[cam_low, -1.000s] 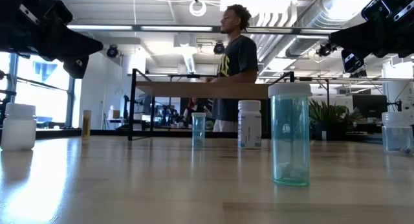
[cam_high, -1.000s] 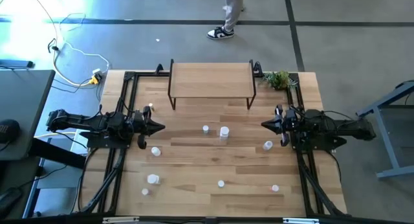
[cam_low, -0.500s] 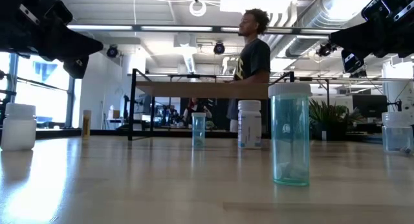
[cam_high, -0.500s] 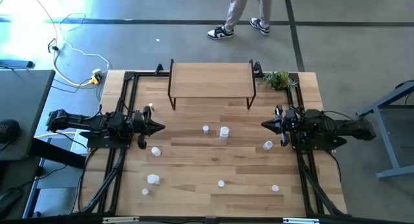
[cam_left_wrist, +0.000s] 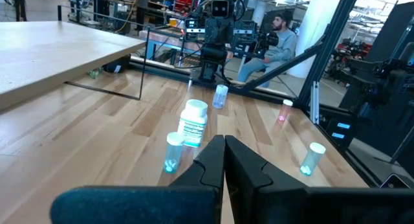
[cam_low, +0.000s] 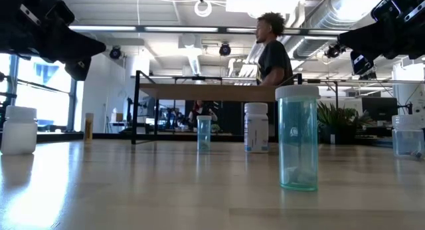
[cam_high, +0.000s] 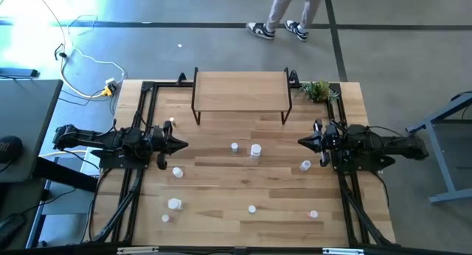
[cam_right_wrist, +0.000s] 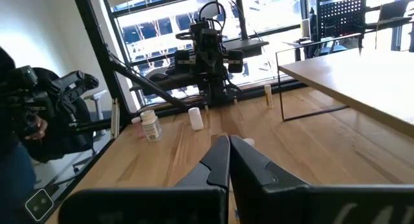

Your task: Pick and place medicine bottles onto shelf by color

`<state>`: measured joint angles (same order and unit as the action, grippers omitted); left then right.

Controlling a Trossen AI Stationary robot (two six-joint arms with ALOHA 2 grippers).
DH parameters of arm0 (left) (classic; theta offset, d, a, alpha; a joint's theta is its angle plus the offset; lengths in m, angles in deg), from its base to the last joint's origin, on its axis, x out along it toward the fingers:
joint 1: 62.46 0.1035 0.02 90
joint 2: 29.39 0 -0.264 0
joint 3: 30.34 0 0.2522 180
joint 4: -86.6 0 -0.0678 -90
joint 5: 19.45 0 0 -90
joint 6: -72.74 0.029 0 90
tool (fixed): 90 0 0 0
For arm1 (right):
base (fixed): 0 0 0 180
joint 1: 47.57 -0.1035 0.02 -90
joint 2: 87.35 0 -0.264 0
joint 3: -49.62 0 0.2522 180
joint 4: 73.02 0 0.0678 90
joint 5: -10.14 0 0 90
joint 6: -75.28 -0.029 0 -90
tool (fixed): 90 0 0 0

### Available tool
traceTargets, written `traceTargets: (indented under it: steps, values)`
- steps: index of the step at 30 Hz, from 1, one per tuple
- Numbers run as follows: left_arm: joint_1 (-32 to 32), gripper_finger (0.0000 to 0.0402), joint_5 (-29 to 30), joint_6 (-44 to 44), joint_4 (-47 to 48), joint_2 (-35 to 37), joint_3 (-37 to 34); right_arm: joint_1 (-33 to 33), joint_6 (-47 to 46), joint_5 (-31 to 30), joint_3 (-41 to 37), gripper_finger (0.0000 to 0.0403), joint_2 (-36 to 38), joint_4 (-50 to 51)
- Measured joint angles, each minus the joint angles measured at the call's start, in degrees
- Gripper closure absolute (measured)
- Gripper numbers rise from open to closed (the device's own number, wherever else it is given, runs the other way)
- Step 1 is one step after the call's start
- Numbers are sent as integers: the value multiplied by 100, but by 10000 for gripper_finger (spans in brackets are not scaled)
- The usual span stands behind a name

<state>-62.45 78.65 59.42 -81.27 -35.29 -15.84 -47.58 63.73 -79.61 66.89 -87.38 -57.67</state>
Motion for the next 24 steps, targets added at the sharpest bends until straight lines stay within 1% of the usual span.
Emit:
traceTargets:
  steps: [5, 11, 13, 20, 24]
  values:
    - [0, 401, 0, -30, -2, 2, 2, -2, 1, 0, 2, 402, 0, 0]
    - [0, 401, 65, -463, -76, 2, 0, -2, -1, -2, 0, 402, 0, -1]
    - [0, 401, 202, -610, -89, 0, 1, 0, 0, -2, 2, 402, -2, 0]
    - [0, 401, 973, -1064, -284, 2, 0, -2, 0, 0, 2, 402, 0, -1]
    - [2, 401, 1164, -1067, -535, 0, 0, -1, 0, -1, 2, 402, -2, 0]
